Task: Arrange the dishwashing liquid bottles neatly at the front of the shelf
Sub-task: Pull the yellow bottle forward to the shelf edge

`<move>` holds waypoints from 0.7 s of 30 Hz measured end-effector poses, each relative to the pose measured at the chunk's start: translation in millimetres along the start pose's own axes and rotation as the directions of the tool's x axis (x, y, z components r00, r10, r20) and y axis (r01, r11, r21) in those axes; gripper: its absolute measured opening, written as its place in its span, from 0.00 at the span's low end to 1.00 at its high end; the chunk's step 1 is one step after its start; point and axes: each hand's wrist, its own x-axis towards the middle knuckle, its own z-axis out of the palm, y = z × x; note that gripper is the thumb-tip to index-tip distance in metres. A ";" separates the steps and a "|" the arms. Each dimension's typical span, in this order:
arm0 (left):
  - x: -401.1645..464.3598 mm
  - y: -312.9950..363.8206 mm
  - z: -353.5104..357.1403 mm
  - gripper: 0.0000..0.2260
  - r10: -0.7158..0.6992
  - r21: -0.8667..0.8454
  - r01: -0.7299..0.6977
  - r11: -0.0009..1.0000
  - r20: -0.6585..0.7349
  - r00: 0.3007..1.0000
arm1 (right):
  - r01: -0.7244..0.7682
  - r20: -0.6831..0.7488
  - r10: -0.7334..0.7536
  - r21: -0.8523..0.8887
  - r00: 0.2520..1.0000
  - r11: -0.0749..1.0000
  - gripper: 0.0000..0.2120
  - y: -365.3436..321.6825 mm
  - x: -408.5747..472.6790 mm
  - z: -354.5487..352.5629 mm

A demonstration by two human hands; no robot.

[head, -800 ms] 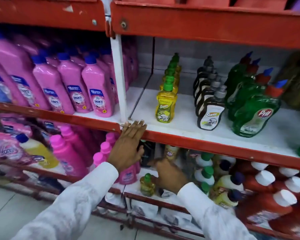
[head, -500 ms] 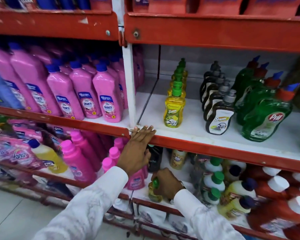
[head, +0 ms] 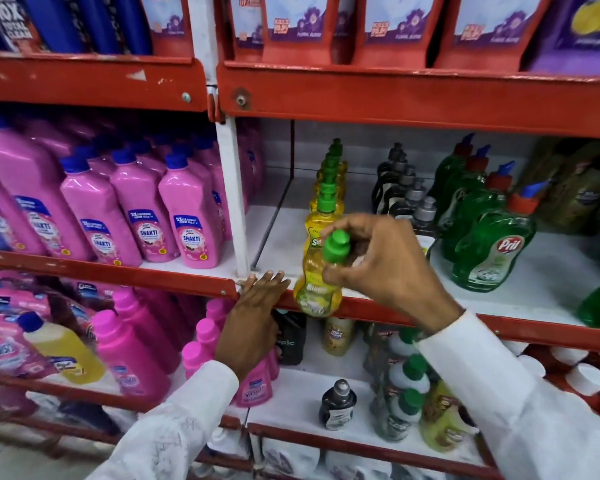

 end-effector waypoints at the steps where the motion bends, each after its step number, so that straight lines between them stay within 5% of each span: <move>1: -0.9 1.2 -0.1 0.36 -0.007 -0.002 0.007 1.000 -0.001 1.000 | 0.022 -0.010 -0.022 -0.014 1.000 1.000 0.20 -2.4 8.6 -4.7; 15: -3.5 8.2 -3.1 0.37 -0.041 -0.032 0.042 0.999 0.030 0.999 | 0.021 0.108 -0.007 -0.134 0.994 0.991 0.22 21.3 64.6 11.1; 21: -11.4 23.4 6.9 0.38 -0.074 0.124 0.071 0.990 0.023 0.997 | 0.049 0.139 -0.025 -0.168 0.990 0.985 0.32 28.0 51.4 9.4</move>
